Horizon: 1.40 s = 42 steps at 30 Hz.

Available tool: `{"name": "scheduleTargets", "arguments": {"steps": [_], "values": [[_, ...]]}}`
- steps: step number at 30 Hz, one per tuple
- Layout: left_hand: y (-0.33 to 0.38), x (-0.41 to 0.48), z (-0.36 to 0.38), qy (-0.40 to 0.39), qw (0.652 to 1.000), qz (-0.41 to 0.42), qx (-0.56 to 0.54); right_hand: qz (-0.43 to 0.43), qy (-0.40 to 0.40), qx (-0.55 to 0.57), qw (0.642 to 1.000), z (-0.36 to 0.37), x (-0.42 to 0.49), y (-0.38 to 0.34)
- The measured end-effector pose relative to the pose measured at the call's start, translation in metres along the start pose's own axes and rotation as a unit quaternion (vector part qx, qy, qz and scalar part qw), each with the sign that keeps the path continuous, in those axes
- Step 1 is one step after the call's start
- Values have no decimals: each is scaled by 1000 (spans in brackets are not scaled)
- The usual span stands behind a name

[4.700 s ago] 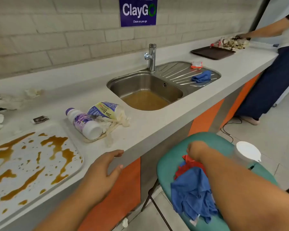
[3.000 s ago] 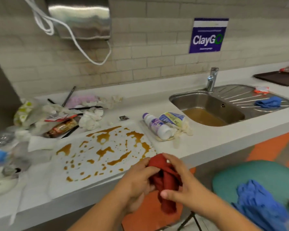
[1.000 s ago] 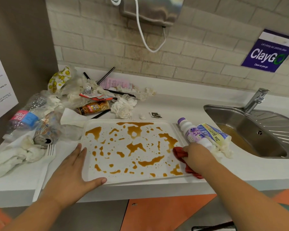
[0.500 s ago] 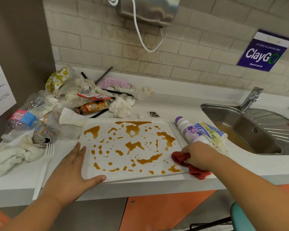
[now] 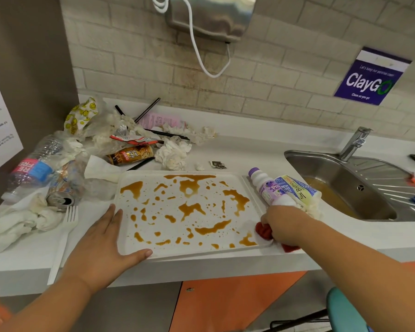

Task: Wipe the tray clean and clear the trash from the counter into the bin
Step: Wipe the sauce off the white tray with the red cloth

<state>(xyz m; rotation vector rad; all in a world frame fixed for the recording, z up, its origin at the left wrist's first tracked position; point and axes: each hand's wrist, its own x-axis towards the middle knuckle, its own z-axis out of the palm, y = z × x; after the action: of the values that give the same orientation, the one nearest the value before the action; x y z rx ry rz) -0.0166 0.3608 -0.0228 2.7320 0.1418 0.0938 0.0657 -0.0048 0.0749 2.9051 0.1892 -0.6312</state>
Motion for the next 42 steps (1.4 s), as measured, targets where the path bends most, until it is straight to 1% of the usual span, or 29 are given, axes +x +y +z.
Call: {"name": "scheduleTargets", "arguments": {"steps": [2, 4, 5, 6, 8, 10, 12, 13, 15, 16, 19, 21, 24, 26, 29, 31, 32, 35, 37, 40, 42], "values": [[0, 0, 1, -1, 1000, -1, 0, -35, -8, -59, 998, 9, -2, -9], [-1, 0, 1, -2, 1000, 1, 4, -76, -8, -42, 996, 12, -3, -15], [0, 0, 0, -3, 1000, 1, 5, -83, -13, -25, 996, 12, -2, -14], [0, 0, 0, -3, 1000, 0, 6, -84, -14, -14, 996, 9, -1, -10], [0, 0, 0, -2, 1000, 0, 5, -51, -15, 13, 998, 5, 1, 1], [0, 0, 0, -2, 1000, 1, 5, -42, -17, 2, 999, 9, -2, 7], [0, 0, 1, -3, 1000, 1, 2, -74, 13, -37, 996, 15, -2, -2], [0, 0, 1, -3, 1000, 0, -2, -97, 29, -30, 994, 18, -3, -7], [0, 0, 1, -3, 1000, 0, -5, -139, 28, -8, 990, 19, -2, -14], [0, -1, 0, -2, 1000, 0, -4, -142, 22, -6, 990, 15, -2, -13], [1, 0, 0, -3, 1000, 0, 0, -98, -8, -30, 995, 4, -1, -3], [0, 1, 0, -3, 1000, 2, 4, -95, -2, -47, 994, 4, 0, -6], [0, 1, 1, -4, 1000, 2, 6, -149, 26, -15, 988, 13, 0, -21], [0, 1, 1, -5, 1000, 1, 5, -179, 22, 13, 983, 13, 0, -23], [0, 1, 1, -4, 1000, 0, 6, -159, -3, 3, 987, 5, 0, -8], [0, 1, 2, -4, 1000, -2, 7, -142, -1, -11, 990, 6, 0, -6], [0, 1, 2, -4, 1000, -3, 7, -149, 9, -13, 989, 8, -1, -12], [-1, 2, 3, -3, 1000, -2, 7, -215, 44, 15, 976, 17, -1, -38], [-2, 2, 2, -3, 1000, -3, 6, -234, 42, 35, 971, 18, -2, -45], [-2, 1, 2, -5, 1000, -3, 9, -201, 18, 34, 979, 10, -2, -32], [-2, 1, 3, -4, 1000, -4, 6, -184, 22, 21, 982, 9, -1, -28]]}}
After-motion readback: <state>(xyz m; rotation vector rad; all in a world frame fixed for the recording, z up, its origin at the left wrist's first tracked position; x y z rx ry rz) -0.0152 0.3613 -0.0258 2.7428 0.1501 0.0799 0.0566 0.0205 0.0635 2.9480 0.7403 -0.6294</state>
